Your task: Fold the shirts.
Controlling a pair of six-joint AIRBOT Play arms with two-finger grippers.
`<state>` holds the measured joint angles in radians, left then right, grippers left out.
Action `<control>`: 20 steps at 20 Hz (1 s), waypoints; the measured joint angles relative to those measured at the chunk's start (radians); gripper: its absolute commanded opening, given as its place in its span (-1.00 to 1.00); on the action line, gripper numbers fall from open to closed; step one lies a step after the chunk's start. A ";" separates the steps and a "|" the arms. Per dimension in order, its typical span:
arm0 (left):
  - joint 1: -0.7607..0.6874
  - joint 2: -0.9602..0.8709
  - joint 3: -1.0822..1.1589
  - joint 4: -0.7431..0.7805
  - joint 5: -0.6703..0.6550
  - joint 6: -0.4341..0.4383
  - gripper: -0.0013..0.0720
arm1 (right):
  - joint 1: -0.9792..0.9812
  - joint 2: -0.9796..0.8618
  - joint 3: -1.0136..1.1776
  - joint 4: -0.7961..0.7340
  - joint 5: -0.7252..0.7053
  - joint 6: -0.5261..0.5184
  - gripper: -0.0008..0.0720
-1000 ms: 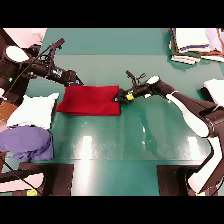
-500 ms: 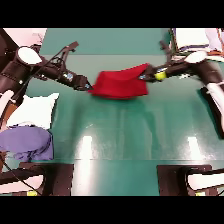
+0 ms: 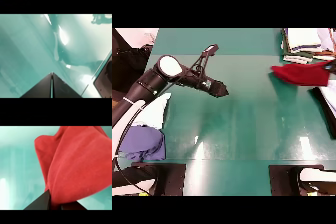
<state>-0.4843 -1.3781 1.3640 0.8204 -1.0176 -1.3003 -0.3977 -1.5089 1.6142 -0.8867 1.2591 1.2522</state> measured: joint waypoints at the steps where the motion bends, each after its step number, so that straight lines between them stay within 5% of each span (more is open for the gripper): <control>1: -0.013 0.000 0.000 0.000 0.014 -0.004 -0.90 | -0.035 -0.029 0.037 0.013 -0.006 -0.007 -0.92; 9: -0.045 0.000 0.000 0.001 0.053 -0.069 -0.90 | -0.135 -0.234 0.410 0.096 -0.060 -0.032 -0.92; 20: -0.048 0.000 0.000 0.002 0.057 -0.087 -0.90 | -0.248 -0.079 0.396 0.108 -0.120 -0.146 -0.92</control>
<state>-0.5320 -1.3781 1.3640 0.8227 -0.9607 -1.3872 -0.6456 -1.5883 2.0098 -0.7784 1.1389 1.1061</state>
